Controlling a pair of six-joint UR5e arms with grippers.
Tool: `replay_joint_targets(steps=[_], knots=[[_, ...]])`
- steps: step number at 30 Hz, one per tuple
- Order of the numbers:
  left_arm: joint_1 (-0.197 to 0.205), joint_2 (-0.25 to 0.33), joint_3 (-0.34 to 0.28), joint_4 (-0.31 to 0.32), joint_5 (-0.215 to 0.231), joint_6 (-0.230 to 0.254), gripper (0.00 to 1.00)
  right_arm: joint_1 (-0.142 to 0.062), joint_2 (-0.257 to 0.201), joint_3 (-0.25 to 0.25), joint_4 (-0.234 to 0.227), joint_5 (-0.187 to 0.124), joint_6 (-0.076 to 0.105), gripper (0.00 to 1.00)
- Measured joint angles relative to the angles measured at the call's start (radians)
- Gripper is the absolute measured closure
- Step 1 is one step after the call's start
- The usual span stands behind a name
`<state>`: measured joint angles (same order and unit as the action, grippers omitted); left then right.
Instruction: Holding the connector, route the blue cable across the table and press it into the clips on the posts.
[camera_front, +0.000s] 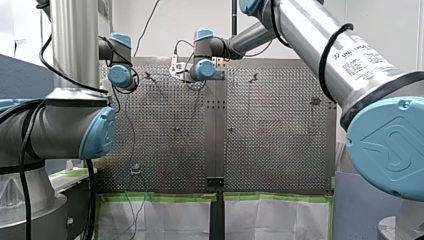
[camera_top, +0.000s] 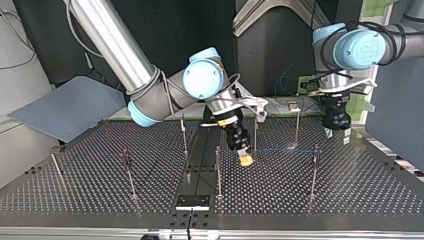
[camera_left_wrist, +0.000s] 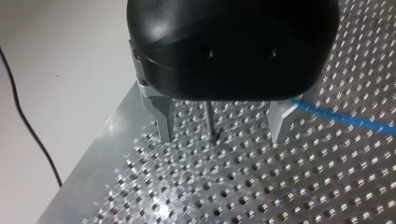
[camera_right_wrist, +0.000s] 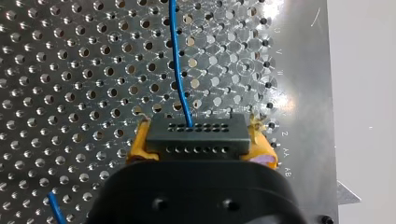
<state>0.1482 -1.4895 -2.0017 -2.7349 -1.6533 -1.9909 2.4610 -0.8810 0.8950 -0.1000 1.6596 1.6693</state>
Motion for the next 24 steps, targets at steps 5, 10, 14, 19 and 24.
replay_joint_targets(steps=[5, 10, 14, 19, 24], knots=[[-0.018, 0.038, -0.010, -0.022, 0.001, 0.000, 0.00, 0.000, 0.000, -0.001, 0.006, 0.007, 0.000, 1.00], [-0.037, 0.082, -0.021, -0.023, 0.013, 0.006, 0.00, 0.000, -0.004, -0.001, 0.021, 0.030, 0.000, 1.00], [-0.057, 0.098, -0.025, -0.035, 0.025, 0.035, 0.00, -0.002, -0.009, -0.001, 0.027, 0.042, 0.000, 1.00], [-0.075, 0.086, -0.026, -0.059, 0.019, 0.079, 0.00, -0.004, -0.011, -0.001, 0.028, 0.044, 0.001, 1.00], [-0.090, 0.086, -0.026, -0.059, 0.019, 0.128, 0.00, -0.005, -0.011, -0.002, 0.032, 0.045, 0.002, 1.00]])
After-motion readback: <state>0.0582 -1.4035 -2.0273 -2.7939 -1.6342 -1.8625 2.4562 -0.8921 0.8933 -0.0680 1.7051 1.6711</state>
